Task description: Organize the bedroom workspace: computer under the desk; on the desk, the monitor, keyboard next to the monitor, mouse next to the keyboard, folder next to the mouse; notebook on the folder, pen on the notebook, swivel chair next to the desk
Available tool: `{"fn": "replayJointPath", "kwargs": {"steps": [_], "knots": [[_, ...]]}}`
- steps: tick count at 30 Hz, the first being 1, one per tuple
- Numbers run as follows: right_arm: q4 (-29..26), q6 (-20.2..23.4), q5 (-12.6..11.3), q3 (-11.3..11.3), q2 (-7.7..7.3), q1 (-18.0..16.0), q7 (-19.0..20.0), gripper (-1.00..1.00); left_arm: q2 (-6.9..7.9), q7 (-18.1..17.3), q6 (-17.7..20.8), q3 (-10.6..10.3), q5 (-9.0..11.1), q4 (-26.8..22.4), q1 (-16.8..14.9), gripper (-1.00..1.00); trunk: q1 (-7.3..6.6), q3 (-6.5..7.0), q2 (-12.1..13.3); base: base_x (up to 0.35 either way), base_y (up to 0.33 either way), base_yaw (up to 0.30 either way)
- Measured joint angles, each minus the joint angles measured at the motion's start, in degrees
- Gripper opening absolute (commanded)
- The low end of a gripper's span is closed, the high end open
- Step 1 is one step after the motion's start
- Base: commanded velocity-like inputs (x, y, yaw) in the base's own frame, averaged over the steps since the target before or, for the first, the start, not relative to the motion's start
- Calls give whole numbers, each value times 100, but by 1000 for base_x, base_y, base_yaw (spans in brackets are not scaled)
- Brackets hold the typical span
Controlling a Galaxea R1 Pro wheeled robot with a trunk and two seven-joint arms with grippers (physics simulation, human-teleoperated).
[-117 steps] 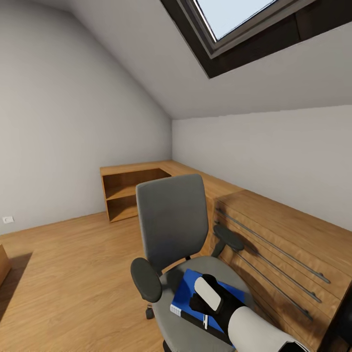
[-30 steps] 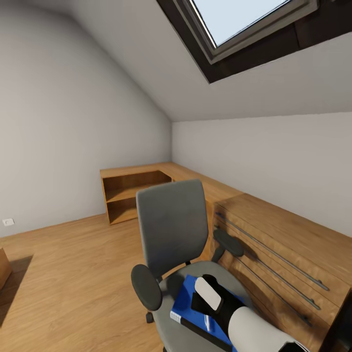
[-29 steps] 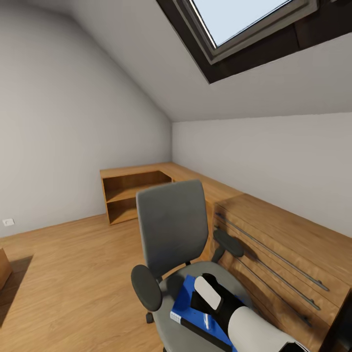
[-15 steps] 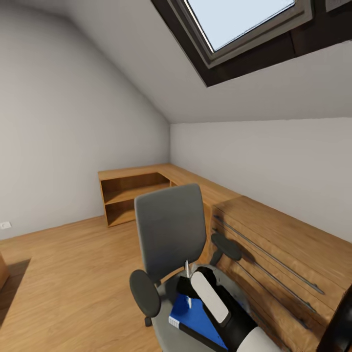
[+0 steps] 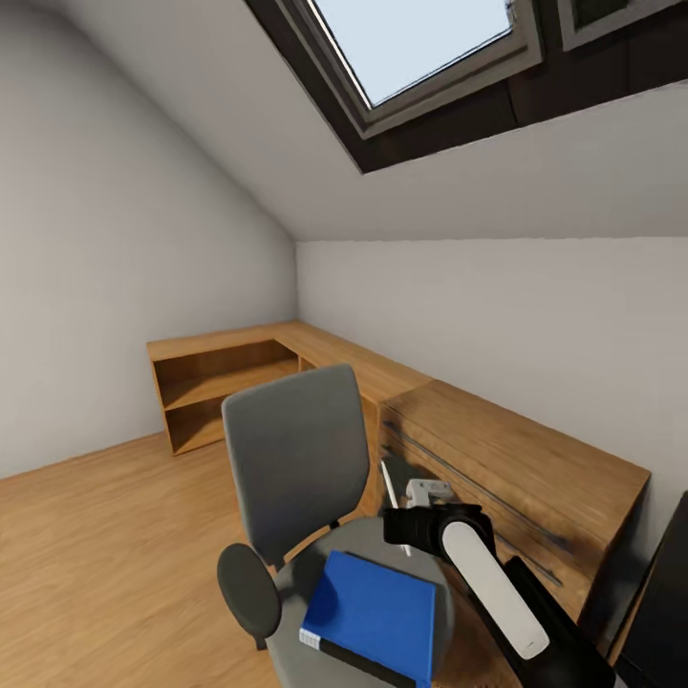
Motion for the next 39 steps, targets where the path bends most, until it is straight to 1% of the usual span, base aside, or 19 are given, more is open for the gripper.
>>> {"fn": "replayJointPath", "kwargs": {"steps": [6, 13, 18, 20, 21, 22, 23, 24, 25, 27, 29, 30, 31, 32, 35, 36, 39], "knots": [[-75, 50, 3, -10, -5, 70, 1, -100, -1, -1, 0, 6, 2, 3, -1, 100, -132, 92, 241, 0, 0, -281], [-85, 60, 30, -172, -10, 69, -38, -100, 1, -1, 0, 5, 5, 20, -2, 100, -286, 216, 522, 0, 0, -290], [-84, 182, 58, -282, -33, 47, -48, -100, 7, -4, 0, 9, 6, 104, -3, 100, -396, 306, 722, 0, 0, -291], [-84, 243, 71, -417, -201, 34, -48, -100, 6, -11, -3, 33, 13, 133, -2, 100, -439, 341, 802, 0, 0, -291], [-85, 244, 61, -444, -244, 27, -47, -100, 0, -10, -4, 37, 12, 136, -3, 100, -461, 359, 843, 0, 0, -291], [-87, 261, 77, -528, -342, -7, -46, -100, -20, -6, -11, 42, 11, 143, 6, 100, -483, 377, 883, 0, 0, -291], [-86, 261, 67, -615, -386, -40, -45, -100, -33, -4, -15, 38, 7, 149, 19, 100, -505, 393, 923, 0, 0, -291], [-86, 255, 53, -617, -387, -41, -44, -100, -33, -4, -15, 38, 6, 150, 19, 100, -527, 410, 963, 0, 0, -291], [-85, 266, 72, -727, -423, -79, -44, -100, -65, -6, -119, 22, -46, 260, 38, 100, -549, 426, 1003, 0, 0, -290], [-84, 263, 60, -777, -437, -98, -44, -100, -108, -42, -314, 14, -149, 477, 46, 100, -593, 457, 1083, 0, 0, -287], [-86, 265, 59, -808, -446, -111, -43, -100, -164, -178, -561, 9, -280, 707, 50, 100, -637, 487, 1164, 0, 0, -283], [-85, 266, 63, -827, -454, -119, -43, -100, -205, -393, -765, 8, -414, 879, 53, 100, -659, 502, 1204, 0, 0, -281], [-85, 266, 62, -834, -457, -123, -43, -100, -221, -514, -841, 9, -474, 951, 54, 100, -681, 517, 1244, 0, 0, -279], [-84, 271, 70, -860, -485, -135, -40, -100, -262, -840, -1006, 13, -606, 1115, 56, 100, -703, 531, 1284, 0, 0, -279], [-84, 269, 70, -913, -557, -139, -33, -100, -281, -982, -1072, 15, -656, 1179, 59, 100, -769, 575, 1404, 0, 0, -279], [-84, 269, 74, -967, -592, -141, -32, -100, -288, -1038, -1095, 16, -672, 1212, 61, 100, -791, 589, 1444, 0, 0, -278], [-84, 263, 68, -1033, -625, -142, -33, -100, -294, -1095, -1115, 17, -686, 1258, 64, 100, -857, 632, 1565, 0, 0, -278]]}}
